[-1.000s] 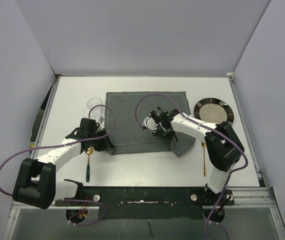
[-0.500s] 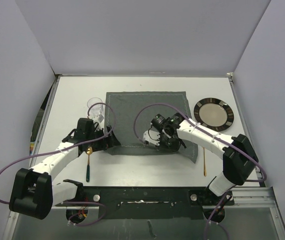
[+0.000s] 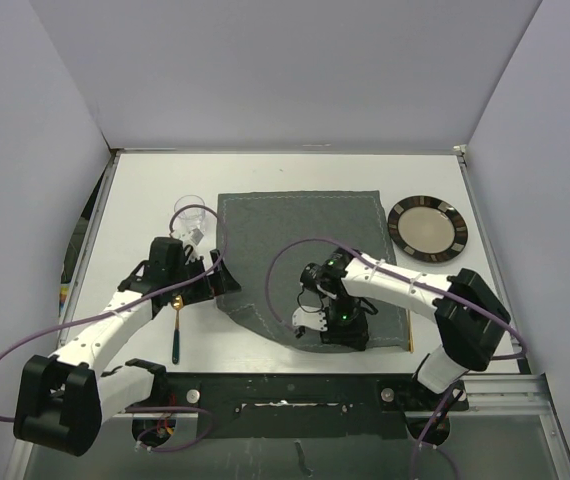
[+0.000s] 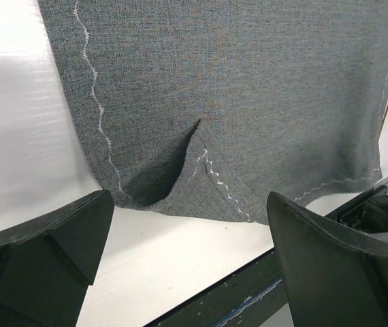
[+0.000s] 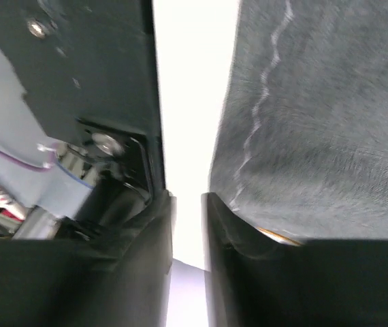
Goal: Set the dinner table for one person
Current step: Flatten out the napkin at the center of the board.
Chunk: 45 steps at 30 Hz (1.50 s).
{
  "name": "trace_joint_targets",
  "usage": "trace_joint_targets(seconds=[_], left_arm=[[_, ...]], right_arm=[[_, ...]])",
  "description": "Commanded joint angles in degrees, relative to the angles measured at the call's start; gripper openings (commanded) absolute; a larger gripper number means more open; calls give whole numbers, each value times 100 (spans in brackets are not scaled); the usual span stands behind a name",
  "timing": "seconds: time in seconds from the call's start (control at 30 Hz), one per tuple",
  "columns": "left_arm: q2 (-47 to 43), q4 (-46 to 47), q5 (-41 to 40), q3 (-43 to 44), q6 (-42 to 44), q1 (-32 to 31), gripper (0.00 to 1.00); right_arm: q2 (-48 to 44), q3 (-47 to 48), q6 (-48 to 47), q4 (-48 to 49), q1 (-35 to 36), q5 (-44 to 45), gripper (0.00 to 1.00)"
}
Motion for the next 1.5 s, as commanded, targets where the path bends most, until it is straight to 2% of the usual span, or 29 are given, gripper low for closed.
trace_joint_targets(seconds=[0.0,0.03,0.07,0.13,0.23,0.27,0.3,0.33,0.37,0.4,0.5,0.7,0.87,1.03,1.3,1.47], left_arm=[[14,188,-57,162,-73,10,98],[62,261,-56,157,-93,7,98],[117,318,-57,169,-118,7,98],[252,376,-30,250,-122,7,98],[346,365,-80,416,-33,-23,98],[347,389,-97,465,13,-35,98],[357,408,-122,516,43,-37,98],[380,421,-136,582,74,-38,98],[407,435,-134,668,100,-38,98],[430,445,-113,753,112,-44,98],[465,600,-60,984,129,-132,98],[828,516,-126,1442,149,-570,98],[1307,867,-290,1448,-39,-1182,98],[2247,1525,-509,1553,-366,-1913,98],[3807,1847,-325,2446,-455,-2643,98],[4127,1852,-399,2444,-596,-2907,98]], right_arm=[[220,270,27,-131,357,-723,41],[302,346,43,-96,392,-821,83],[407,453,40,-66,407,-912,100],[490,731,131,111,379,-869,98],[456,1084,248,719,269,-124,99],[479,1198,295,974,175,276,94],[520,1322,327,1241,11,642,79],[577,1459,344,1484,-181,965,33],[636,1592,378,1762,-379,1270,4],[699,1755,368,1940,-613,1401,0],[1027,2263,367,2309,-1307,1275,0],[2479,3599,406,2562,-2491,650,0],[3133,4221,141,2715,-2643,767,0],[3438,4469,138,2917,-2823,630,0],[3466,4419,175,3154,-3167,413,0],[3460,4151,235,3311,-3333,255,0]])
